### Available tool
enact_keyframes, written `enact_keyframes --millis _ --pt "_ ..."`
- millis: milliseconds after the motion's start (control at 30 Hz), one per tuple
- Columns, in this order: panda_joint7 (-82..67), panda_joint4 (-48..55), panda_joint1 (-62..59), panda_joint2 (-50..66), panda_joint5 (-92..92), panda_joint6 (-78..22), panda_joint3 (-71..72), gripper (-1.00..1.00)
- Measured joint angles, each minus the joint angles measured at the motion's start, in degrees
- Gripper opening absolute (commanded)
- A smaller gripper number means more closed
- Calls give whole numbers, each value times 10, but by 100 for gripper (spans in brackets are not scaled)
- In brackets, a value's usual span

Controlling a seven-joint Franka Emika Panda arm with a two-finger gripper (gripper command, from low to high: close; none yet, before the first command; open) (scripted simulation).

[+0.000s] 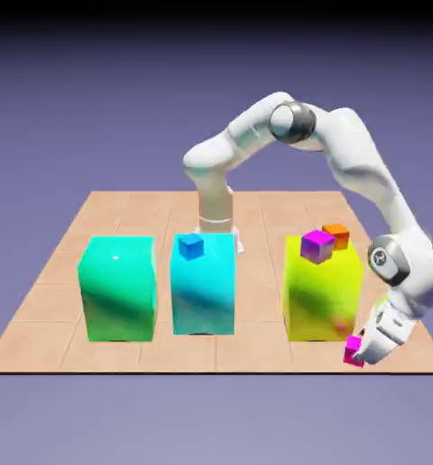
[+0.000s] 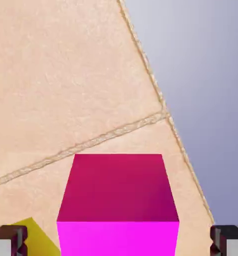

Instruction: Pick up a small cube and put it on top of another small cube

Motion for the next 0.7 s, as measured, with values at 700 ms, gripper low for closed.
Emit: enact_keyframes --millis 700 --pt "284 -42 -245 -335 -127 -271 336 -100"
